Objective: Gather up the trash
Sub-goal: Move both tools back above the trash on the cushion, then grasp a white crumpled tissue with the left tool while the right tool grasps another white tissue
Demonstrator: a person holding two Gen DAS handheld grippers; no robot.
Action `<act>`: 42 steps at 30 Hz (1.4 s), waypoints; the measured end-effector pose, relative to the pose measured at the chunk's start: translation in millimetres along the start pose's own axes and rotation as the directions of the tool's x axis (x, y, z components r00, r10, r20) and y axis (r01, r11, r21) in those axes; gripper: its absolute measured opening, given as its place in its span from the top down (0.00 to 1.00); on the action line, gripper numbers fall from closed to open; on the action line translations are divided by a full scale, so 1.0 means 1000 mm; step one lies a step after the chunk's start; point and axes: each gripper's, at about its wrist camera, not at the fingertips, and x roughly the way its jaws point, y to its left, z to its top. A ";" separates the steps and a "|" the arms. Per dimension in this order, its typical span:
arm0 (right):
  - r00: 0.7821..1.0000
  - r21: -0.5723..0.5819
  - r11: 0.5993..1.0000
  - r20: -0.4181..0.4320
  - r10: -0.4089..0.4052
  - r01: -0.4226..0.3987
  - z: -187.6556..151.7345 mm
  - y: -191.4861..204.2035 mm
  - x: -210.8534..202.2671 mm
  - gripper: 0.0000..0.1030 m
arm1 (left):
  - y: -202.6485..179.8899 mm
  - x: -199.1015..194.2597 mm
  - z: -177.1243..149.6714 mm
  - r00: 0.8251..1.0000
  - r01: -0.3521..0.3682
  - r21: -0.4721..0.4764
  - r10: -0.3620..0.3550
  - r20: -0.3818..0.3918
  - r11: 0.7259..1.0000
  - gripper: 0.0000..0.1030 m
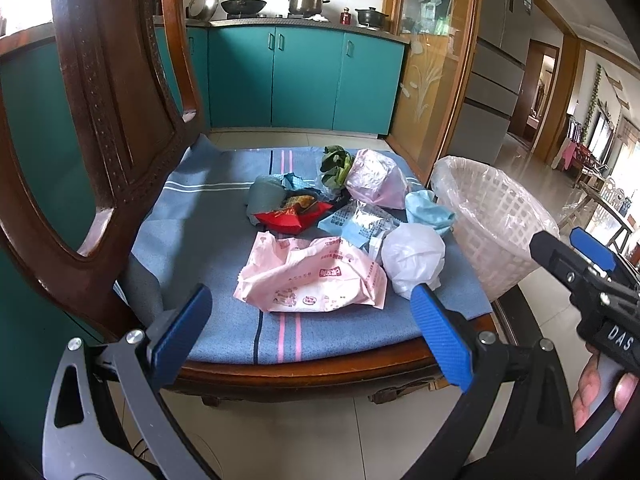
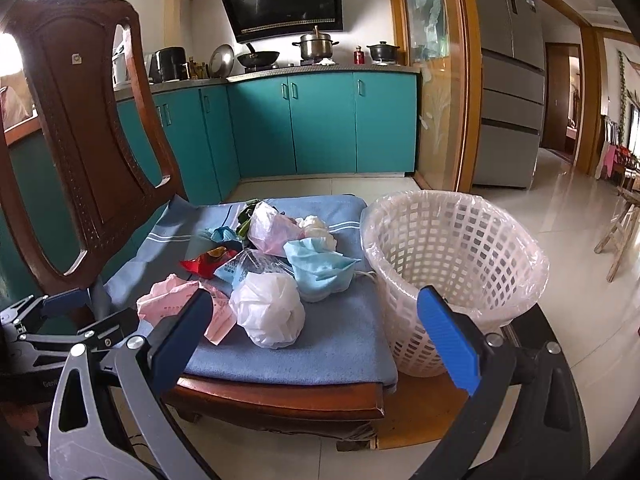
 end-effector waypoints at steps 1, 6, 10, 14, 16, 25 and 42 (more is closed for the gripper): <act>1.000 0.006 1.000 -0.002 0.000 0.000 0.001 -0.002 0.001 0.03 | -0.001 0.001 0.000 1.000 0.002 0.000 -0.002 -0.003 1.000 0.04; 0.999 0.066 0.997 0.030 -0.036 0.034 0.013 -0.025 -0.003 0.03 | -0.017 0.003 -0.003 0.998 0.056 0.040 -0.057 0.019 0.998 0.04; 0.997 0.168 0.985 0.048 -0.060 0.051 0.023 -0.053 -0.006 0.03 | -0.052 0.017 -0.003 0.993 0.114 0.098 -0.116 0.013 0.989 0.04; 0.997 0.211 0.976 0.030 -0.067 0.060 0.024 -0.068 -0.001 0.03 | -0.087 0.035 0.001 0.991 0.128 0.145 -0.131 0.008 0.981 0.08; 0.998 0.215 0.975 0.020 -0.059 0.053 0.023 -0.069 0.000 0.03 | -0.101 0.049 0.004 0.993 0.116 0.167 -0.117 0.001 0.979 0.11; 0.999 0.191 0.981 0.010 -0.032 0.029 0.022 -0.066 0.004 0.03 | -0.109 0.132 0.008 0.977 0.114 0.149 -0.084 -0.196 0.982 0.74; 0.938 0.149 0.985 -0.320 0.136 -0.092 0.098 -0.043 0.172 0.37 | 0.001 -0.013 0.038 0.971 0.023 0.041 -0.033 0.239 0.999 0.90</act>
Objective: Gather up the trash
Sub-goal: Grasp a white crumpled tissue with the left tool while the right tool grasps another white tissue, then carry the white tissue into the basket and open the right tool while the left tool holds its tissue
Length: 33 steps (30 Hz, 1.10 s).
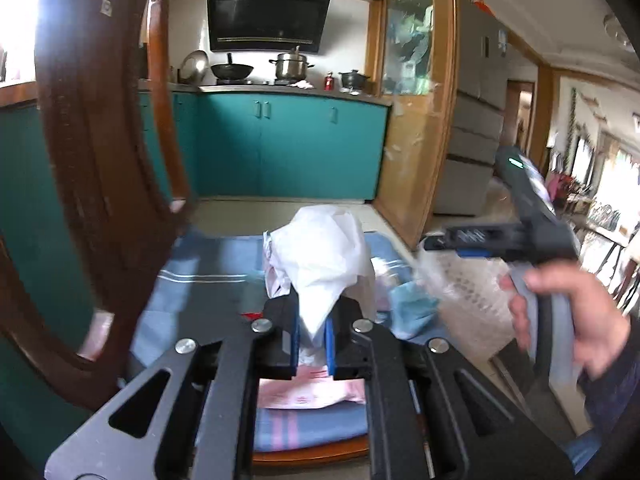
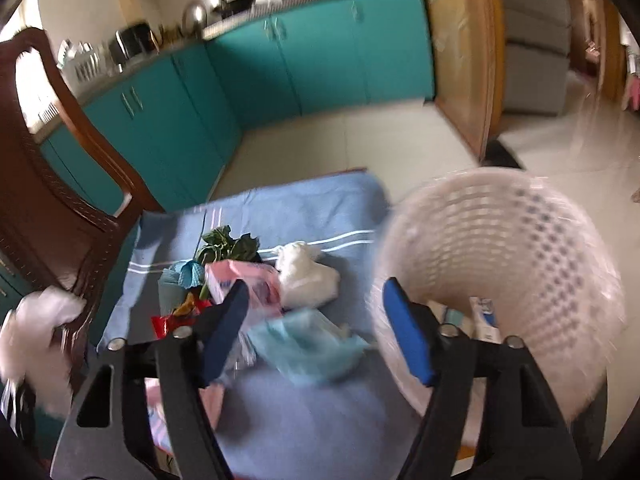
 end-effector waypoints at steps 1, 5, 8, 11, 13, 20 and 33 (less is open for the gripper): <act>0.999 -0.007 1.000 -0.046 -0.008 0.008 0.007 0.005 0.016 0.39 | 0.005 0.000 -0.001 1.000 -0.006 -0.002 0.006 -0.009 1.000 0.90; 0.978 -0.046 0.997 -0.196 -0.065 0.057 0.028 0.021 0.077 0.51 | 0.022 -0.004 0.001 1.000 0.013 -0.048 -0.014 -0.016 0.999 0.90; 0.956 -0.074 0.993 -0.273 -0.106 0.089 0.030 0.030 0.105 0.51 | 0.025 -0.007 0.007 1.000 0.029 -0.047 -0.029 -0.011 0.998 0.90; 0.937 -0.068 0.993 -0.330 -0.113 0.096 0.028 0.030 0.125 0.70 | 0.025 -0.005 0.009 0.999 0.038 -0.055 -0.039 -0.011 0.998 0.89; 0.937 -0.058 0.993 -0.328 -0.115 0.102 0.028 0.028 0.126 0.80 | 0.026 -0.003 0.010 0.999 0.040 -0.063 -0.041 -0.013 0.997 0.89; 0.998 -0.057 0.998 -0.058 -0.004 0.001 0.034 0.035 0.024 0.82 | 0.025 0.000 0.010 0.999 0.042 -0.071 -0.044 -0.021 0.997 0.89; 0.975 -0.174 0.985 0.215 0.059 -0.021 -0.118 0.059 -0.111 0.82 | 0.000 -0.004 -0.006 0.997 0.038 -0.007 -0.038 -0.071 0.999 0.89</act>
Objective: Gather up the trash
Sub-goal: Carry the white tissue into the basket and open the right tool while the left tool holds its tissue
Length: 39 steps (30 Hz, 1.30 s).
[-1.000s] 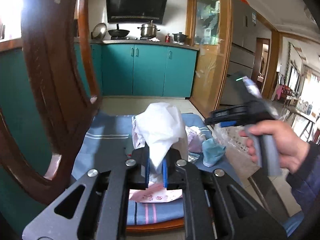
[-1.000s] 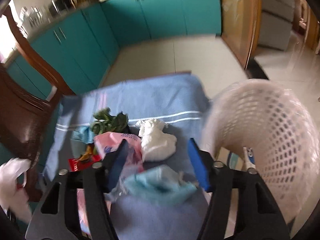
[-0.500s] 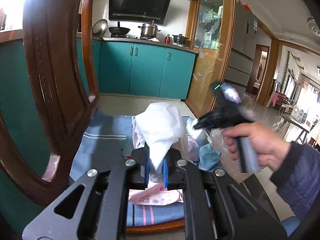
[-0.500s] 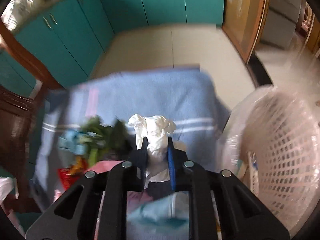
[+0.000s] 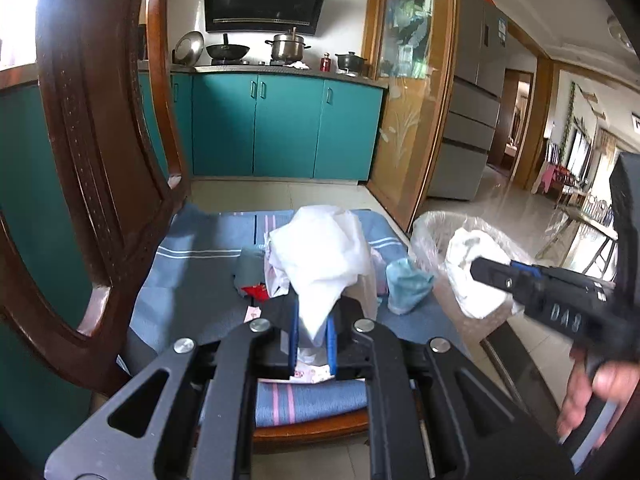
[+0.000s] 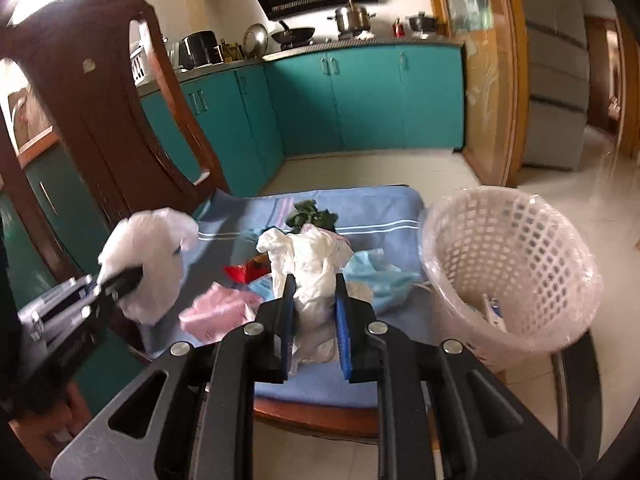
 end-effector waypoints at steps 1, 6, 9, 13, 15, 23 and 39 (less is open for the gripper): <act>1.000 -0.028 0.999 0.007 -0.016 0.016 -0.004 0.005 0.001 0.82 | -0.002 0.000 -0.002 1.000 -0.003 0.007 0.003 -0.002 1.000 0.89; 0.998 -0.081 0.995 0.041 -0.051 0.054 -0.006 0.007 0.002 0.82 | -0.011 0.009 -0.011 0.999 -0.018 0.037 0.019 -0.030 0.999 0.89; 0.998 -0.067 0.997 0.045 -0.043 0.046 -0.008 0.003 0.000 0.82 | -0.011 0.015 -0.012 0.999 -0.027 0.029 0.028 -0.040 0.999 0.89; 0.999 -0.068 0.997 0.038 -0.039 0.041 -0.010 0.003 0.000 0.82 | -0.011 0.018 -0.011 0.999 -0.031 0.019 0.032 -0.044 0.999 0.89; 0.999 -0.067 0.997 0.035 -0.041 0.044 -0.011 0.003 -0.001 0.82 | -0.012 0.019 -0.011 0.998 -0.032 0.019 0.033 -0.044 0.999 0.89; 0.998 -0.063 0.997 0.031 -0.047 0.049 -0.011 0.001 0.000 0.82 | -0.014 0.020 -0.011 0.998 -0.032 0.025 0.034 -0.052 0.999 0.89; 0.998 -0.068 0.996 0.028 -0.048 0.049 -0.012 0.004 0.001 0.82 | -0.010 0.021 -0.013 0.998 -0.036 0.020 0.037 -0.058 0.999 0.89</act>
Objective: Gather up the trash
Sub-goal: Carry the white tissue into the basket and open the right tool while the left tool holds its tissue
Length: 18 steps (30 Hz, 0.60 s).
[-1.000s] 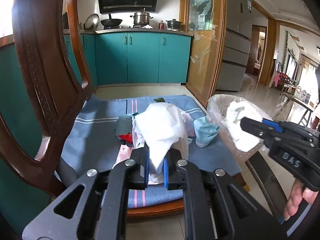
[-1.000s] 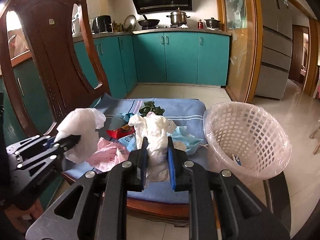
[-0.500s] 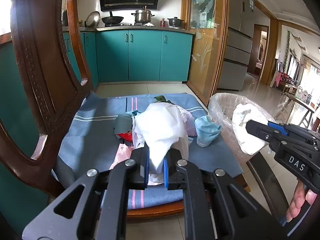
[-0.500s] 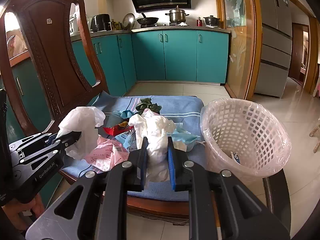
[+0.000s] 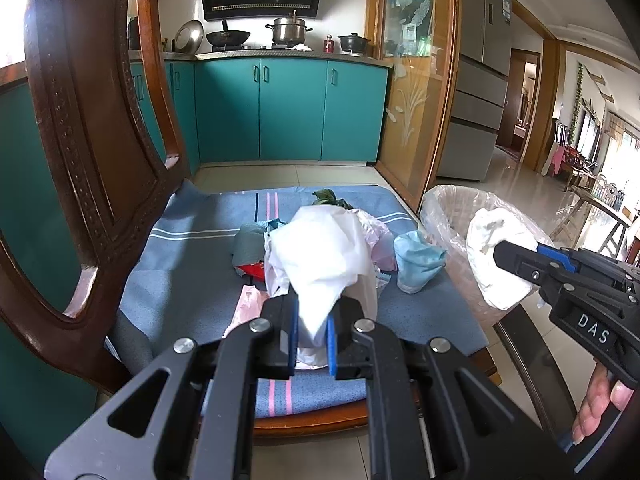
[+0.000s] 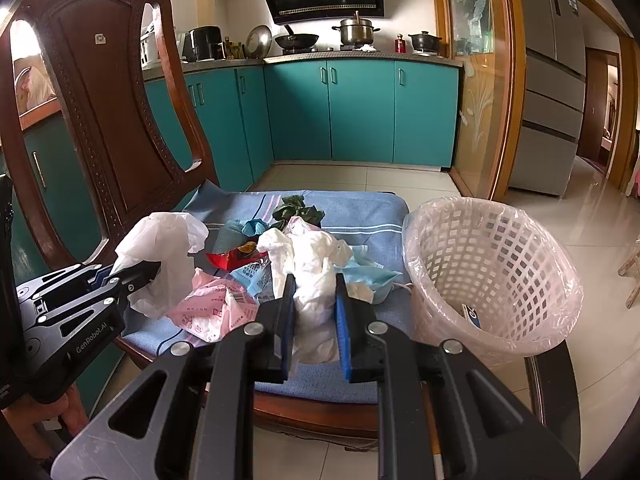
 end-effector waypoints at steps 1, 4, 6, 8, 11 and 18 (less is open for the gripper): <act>1.000 0.001 1.000 0.000 0.000 0.000 0.000 0.000 0.000 0.82 | 0.000 0.000 -0.001 1.000 -0.002 0.000 0.002 0.000 1.000 0.89; 1.000 0.001 1.000 0.002 -0.001 0.001 0.000 0.000 0.000 0.82 | 0.000 0.002 -0.001 1.000 -0.006 0.000 0.006 -0.004 1.000 0.89; 1.000 0.003 1.000 0.001 0.000 0.000 0.000 0.000 0.001 0.82 | 0.000 0.003 -0.001 1.000 -0.007 -0.001 0.007 -0.008 1.000 0.89; 1.000 0.003 1.000 0.000 0.001 -0.001 0.000 -0.001 0.001 0.82 | 0.000 0.003 -0.001 1.000 -0.008 0.000 0.008 -0.008 1.000 0.89; 1.000 0.002 1.000 0.000 0.002 -0.002 0.000 -0.001 0.001 0.82 | -0.001 0.003 -0.001 1.000 -0.009 0.001 0.009 -0.009 1.000 0.89; 0.997 0.039 0.999 0.061 -0.038 0.035 0.011 -0.021 -0.008 0.82 | 0.000 0.002 -0.001 1.000 -0.007 0.001 0.007 -0.009 1.000 0.89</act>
